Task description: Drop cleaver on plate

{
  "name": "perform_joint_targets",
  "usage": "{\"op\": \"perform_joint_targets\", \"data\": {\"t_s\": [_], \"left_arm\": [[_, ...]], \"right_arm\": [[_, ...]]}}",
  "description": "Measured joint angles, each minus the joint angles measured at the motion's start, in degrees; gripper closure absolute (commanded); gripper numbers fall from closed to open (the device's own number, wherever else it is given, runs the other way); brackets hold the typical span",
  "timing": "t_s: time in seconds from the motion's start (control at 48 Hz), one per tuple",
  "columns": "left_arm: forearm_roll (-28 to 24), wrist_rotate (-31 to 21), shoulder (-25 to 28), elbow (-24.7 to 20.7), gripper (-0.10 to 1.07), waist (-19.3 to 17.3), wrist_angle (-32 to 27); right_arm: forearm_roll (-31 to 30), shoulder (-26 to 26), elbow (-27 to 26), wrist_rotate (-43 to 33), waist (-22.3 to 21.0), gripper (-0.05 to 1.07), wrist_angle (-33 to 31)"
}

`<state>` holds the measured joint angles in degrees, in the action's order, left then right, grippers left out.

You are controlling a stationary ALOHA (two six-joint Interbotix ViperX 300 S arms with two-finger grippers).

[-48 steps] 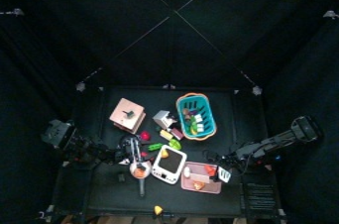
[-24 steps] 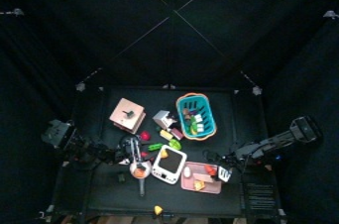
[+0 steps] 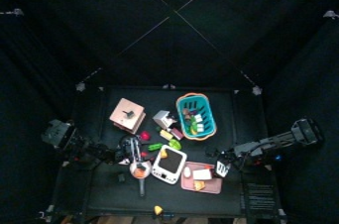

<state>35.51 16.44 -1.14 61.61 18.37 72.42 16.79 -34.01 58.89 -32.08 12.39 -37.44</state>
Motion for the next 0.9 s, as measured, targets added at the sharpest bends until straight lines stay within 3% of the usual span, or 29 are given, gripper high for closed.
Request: {"op": "perform_joint_targets", "data": {"t_s": [0.271, 0.458, 0.604, 0.729, 0.896], "left_arm": [[-0.09, 0.00, 0.00, 0.00, 0.08, -0.09, 0.00], [-0.09, 0.00, 0.00, 0.44, 0.08, 0.00, 0.00], [0.00, -0.09, -0.62, 0.70, 0.07, 0.00, -1.67], [-0.09, 0.00, -2.20, 0.62, 0.07, 0.00, -4.92], [-0.18, 0.09, -4.92, 0.44, 0.07, -0.53, -13.36]], "right_arm": [[-2.46, 0.09, -1.41, 0.18, -0.09, -0.01, -0.97], [-9.67, 0.44, -2.46, 0.18, 0.00, -0.01, 0.70], [-19.42, 1.23, -3.43, 0.18, -0.44, -0.01, 8.17], [-30.32, 2.20, -3.78, 0.18, -1.41, -0.01, 19.16], [-42.45, 4.04, -3.78, 0.18, -4.66, -0.01, 32.34]]}}
